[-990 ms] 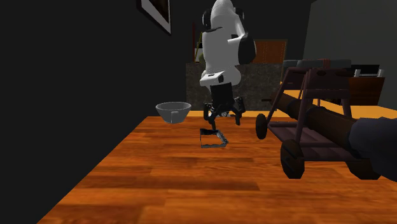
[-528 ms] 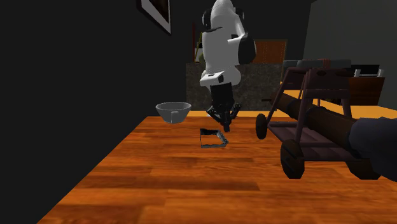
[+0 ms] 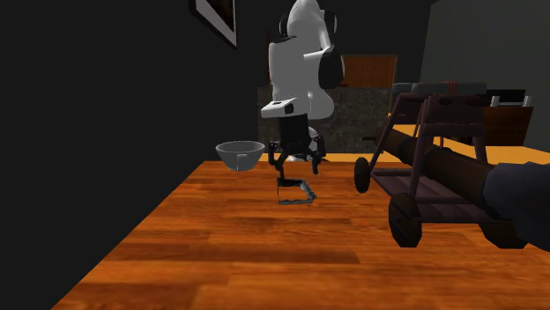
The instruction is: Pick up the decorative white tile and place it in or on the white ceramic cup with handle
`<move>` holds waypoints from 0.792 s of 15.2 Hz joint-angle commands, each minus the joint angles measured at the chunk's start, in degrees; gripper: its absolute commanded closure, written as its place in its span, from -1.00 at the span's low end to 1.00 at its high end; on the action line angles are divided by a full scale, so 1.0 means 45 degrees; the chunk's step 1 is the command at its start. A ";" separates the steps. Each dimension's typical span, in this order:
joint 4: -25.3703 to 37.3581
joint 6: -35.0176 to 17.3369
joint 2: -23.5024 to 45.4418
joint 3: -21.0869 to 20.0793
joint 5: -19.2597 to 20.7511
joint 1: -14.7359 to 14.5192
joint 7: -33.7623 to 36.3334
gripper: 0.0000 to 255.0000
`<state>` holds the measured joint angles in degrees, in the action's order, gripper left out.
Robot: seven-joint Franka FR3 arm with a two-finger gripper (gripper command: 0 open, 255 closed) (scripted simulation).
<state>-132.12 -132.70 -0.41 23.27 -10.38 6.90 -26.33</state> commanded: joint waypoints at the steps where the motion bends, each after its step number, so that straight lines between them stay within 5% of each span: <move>1: 0.0181 0.0155 0.0177 0.0281 0.0348 0.0287 0.0410 -1.00; 4: 0.0382 0.0429 0.0268 0.0636 0.0857 0.0628 0.0999 -1.00; 12: -0.0031 -0.0790 0.1209 0.0540 0.0126 0.0618 0.0490 -1.00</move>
<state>-132.07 -135.57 4.48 25.78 -9.36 9.67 -23.83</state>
